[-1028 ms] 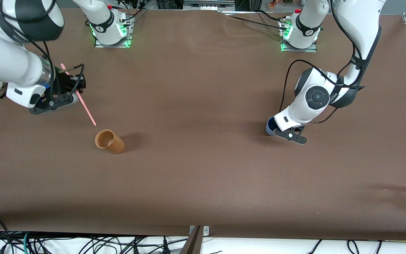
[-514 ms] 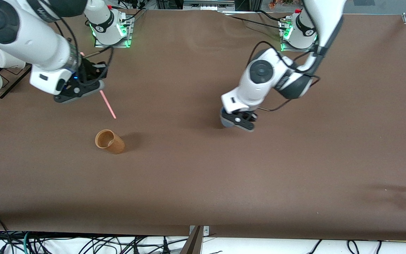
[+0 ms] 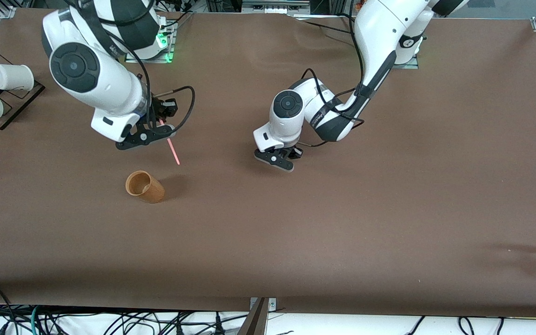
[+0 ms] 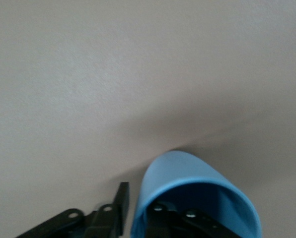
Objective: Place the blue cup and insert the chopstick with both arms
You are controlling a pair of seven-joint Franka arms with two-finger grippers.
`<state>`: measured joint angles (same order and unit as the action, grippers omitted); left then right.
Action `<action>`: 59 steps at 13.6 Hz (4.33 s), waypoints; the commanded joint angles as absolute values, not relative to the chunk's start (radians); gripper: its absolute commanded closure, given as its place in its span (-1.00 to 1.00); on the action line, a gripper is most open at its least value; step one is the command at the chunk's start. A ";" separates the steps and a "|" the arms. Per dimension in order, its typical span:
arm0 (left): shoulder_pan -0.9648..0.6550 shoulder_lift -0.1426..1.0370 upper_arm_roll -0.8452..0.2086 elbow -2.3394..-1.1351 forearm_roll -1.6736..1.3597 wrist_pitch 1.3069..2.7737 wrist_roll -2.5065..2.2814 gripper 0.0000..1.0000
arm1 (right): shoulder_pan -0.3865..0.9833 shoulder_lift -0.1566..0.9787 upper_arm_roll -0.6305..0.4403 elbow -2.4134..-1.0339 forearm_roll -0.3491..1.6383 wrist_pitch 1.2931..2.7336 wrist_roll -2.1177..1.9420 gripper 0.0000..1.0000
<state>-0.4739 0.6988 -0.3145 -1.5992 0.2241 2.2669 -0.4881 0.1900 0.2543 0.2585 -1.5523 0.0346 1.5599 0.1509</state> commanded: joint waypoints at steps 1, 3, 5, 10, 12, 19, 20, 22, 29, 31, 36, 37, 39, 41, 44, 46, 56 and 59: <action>-0.466 0.658 -0.308 -1.571 0.252 2.235 -0.503 -1.00 | 0.202 0.284 0.256 -1.505 0.041 1.549 0.173 1.00; -0.460 0.605 -0.316 -1.569 0.235 2.157 -0.506 -1.00 | 0.215 0.290 0.256 -1.499 0.043 1.549 0.204 1.00; -0.448 0.530 -0.316 -1.569 0.235 2.033 -0.502 -1.00 | 0.260 0.308 0.255 -1.470 0.044 1.542 0.267 1.00; -0.341 0.344 -0.318 -1.565 0.232 1.784 -0.505 -1.00 | 0.376 0.353 0.255 -1.447 0.119 1.555 0.495 1.00; -0.251 0.299 -0.314 -1.513 0.145 1.769 -0.500 -1.00 | 0.411 0.373 0.256 -1.447 0.162 1.597 0.579 1.00; -0.037 0.187 -0.198 -1.474 0.035 1.652 -0.180 -1.00 | 0.508 0.533 0.265 -1.317 0.273 1.717 0.794 1.00; -0.029 0.146 -0.161 -1.515 0.035 1.654 -0.114 -1.00 | 0.517 0.561 0.265 -1.283 0.273 1.720 0.820 1.00; -0.032 0.079 -0.118 -1.600 0.035 1.660 -0.080 -1.00 | 0.525 0.589 0.279 -1.264 0.275 1.768 0.853 1.00; -0.025 -0.029 -0.118 -1.720 0.006 1.657 -0.090 -1.00 | 0.531 0.643 0.301 -1.264 0.273 1.868 0.887 1.00; -0.023 -0.028 -0.115 -1.717 -0.020 1.657 -0.089 -1.00 | 0.538 0.653 0.299 -1.270 0.273 1.878 0.891 1.00; 0.003 -0.023 -0.117 -1.712 -0.052 1.651 -0.077 -1.00 | 0.537 0.635 0.299 -1.331 0.291 1.876 0.929 1.00; 0.003 -0.023 -0.120 -1.712 -0.052 1.649 -0.077 -1.00 | 0.537 0.634 0.299 -1.341 0.296 1.876 0.936 1.00; 0.003 -0.021 -0.120 -1.710 -0.052 1.649 -0.077 -1.00 | 0.538 0.629 0.299 -1.368 0.296 1.878 0.937 1.00; 0.002 -0.023 -0.123 -1.710 -0.043 1.648 -0.071 -1.00 | 0.538 0.629 0.299 -1.391 0.296 1.896 0.939 1.00; 0.000 -0.021 -0.124 -1.709 -0.041 1.649 -0.074 -1.00 | 0.538 0.630 0.299 -1.404 0.298 1.920 0.936 1.00; 0.000 -0.021 -0.124 -1.709 -0.041 1.649 -0.072 -1.00 | 0.537 0.632 0.299 -1.405 0.298 1.937 0.930 0.07; -0.008 -0.020 -0.126 -1.706 -0.040 1.651 -0.077 -1.00 | 0.289 0.326 0.296 -1.487 0.249 1.804 0.705 -1.00; -0.008 -0.020 -0.126 -1.707 -0.041 1.651 -0.077 -1.00 | 0.114 0.194 0.296 -1.610 0.169 1.802 0.402 -1.00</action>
